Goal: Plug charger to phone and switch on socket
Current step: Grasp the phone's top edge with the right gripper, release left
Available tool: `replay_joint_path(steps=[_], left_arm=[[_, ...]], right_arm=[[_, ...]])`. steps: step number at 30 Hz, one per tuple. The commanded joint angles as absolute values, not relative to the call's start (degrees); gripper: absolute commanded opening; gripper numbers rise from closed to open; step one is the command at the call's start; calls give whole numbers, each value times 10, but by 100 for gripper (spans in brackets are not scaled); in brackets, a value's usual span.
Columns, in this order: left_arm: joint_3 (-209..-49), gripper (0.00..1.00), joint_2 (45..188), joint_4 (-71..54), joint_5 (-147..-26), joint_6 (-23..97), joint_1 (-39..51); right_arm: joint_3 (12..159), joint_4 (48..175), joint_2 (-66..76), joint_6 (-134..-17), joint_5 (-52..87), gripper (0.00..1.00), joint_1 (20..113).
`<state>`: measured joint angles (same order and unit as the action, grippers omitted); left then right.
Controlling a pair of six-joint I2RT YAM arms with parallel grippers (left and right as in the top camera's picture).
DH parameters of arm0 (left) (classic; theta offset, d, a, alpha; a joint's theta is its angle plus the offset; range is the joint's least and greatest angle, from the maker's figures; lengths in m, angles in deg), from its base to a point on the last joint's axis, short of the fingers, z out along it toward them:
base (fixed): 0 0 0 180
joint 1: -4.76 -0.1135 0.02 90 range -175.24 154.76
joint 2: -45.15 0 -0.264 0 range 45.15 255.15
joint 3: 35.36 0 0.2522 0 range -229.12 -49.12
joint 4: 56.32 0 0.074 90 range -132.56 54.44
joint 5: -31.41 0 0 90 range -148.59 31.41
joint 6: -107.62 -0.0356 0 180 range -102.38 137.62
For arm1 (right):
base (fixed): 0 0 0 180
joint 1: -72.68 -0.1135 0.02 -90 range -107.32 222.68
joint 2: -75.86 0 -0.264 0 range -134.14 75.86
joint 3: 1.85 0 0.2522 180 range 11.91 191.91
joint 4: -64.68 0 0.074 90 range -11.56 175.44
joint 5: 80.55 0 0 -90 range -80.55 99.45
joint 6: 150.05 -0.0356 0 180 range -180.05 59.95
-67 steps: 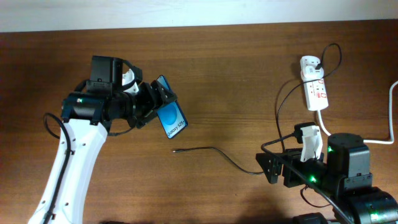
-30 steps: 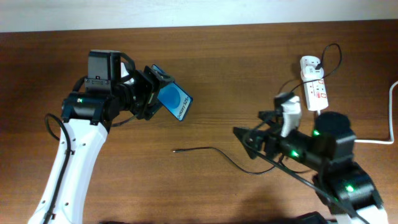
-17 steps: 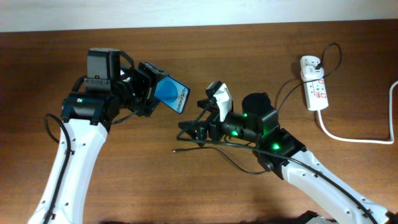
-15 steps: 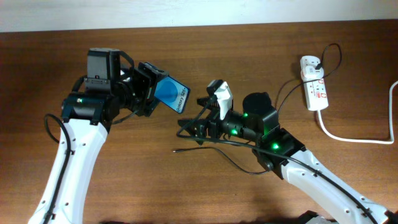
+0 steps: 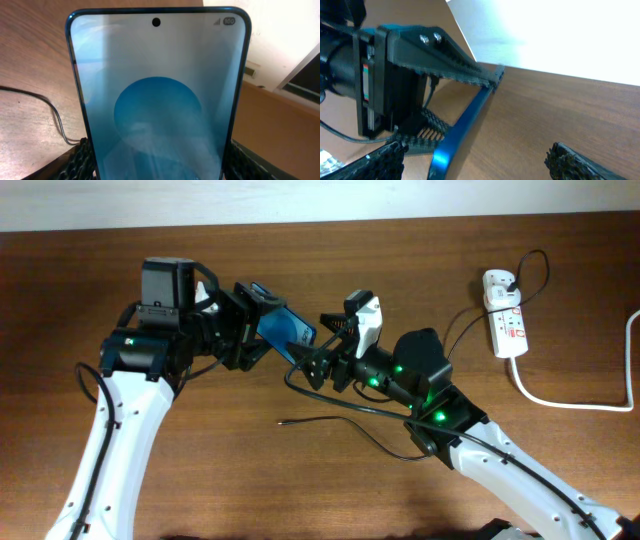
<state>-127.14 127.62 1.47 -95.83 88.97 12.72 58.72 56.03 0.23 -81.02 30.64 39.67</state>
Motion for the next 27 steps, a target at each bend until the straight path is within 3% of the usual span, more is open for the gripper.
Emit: replay_joint_path(steps=[1, 8, 14, 19, 24, 25, 26, 27], left_arm=[[-1285, 40, 1263, 12, -959, 877, 148], [-1285, 40, 1263, 12, -937, 881, 164], [-1285, 41, 1263, 12, -931, 881, 164], [-1285, 45, 1263, 12, -923, 879, 164], [-1285, 70, 1263, 12, -922, 879, 164], [-1285, 78, 1263, 12, -922, 879, 164], [-1285, 95, 1263, 12, -922, 879, 164], [-1285, 100, 1263, 12, -923, 879, 164]], right_arm=[[591, 526, -36, -866, 298, 93, 393], [591, 495, -66, -885, 297, 70, 378], [591, 490, -66, -898, 320, 30, 377], [592, 486, -53, -932, 343, 18, 377], [592, 485, -40, -957, 345, 12, 378], [592, 485, -37, -960, 345, 12, 378], [592, 486, -34, -974, 345, 10, 378], [592, 486, -32, -985, 344, 9, 378]])
